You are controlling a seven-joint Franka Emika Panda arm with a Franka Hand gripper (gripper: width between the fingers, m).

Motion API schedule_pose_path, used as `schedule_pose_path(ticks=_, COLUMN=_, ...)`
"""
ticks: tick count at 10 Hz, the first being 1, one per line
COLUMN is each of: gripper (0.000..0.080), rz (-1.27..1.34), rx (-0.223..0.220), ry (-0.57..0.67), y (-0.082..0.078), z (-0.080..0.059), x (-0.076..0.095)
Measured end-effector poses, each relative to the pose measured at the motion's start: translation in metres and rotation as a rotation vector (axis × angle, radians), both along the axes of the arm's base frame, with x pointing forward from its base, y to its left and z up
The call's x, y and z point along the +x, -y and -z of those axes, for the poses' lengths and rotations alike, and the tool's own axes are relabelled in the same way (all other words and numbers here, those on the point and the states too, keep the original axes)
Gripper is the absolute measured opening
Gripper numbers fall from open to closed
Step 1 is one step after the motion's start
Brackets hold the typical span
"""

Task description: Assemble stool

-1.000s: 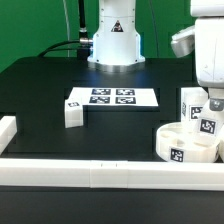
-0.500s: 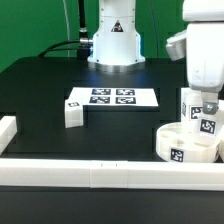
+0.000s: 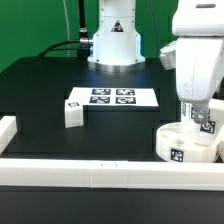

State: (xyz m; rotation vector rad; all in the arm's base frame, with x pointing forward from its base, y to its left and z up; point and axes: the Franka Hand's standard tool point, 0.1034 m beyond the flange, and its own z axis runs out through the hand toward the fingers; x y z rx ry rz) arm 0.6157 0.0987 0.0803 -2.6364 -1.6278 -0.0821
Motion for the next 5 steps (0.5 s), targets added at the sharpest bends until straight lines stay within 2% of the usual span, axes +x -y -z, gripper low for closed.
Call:
schedule_pose_path(ticks=1, gripper=0.0423, rz=0.000, rx=0.000, ry=0.000, y=0.0000, z=0.0000, x=0.0000)
schedule_pose_path(ticks=2, gripper=0.0423, rz=0.000, rx=0.000, ry=0.002, y=0.0000, z=-0.0001, x=0.0004)
schedule_pose_path(ticks=3, gripper=0.0337, rz=0.000, rx=0.000, ry=0.002, y=0.0001, z=-0.0001, x=0.0003)
schedule_pose_path(ticks=5, gripper=0.0337, rz=0.016, rx=0.001, ry=0.001, y=0.0001, z=-0.0001, x=0.0003)
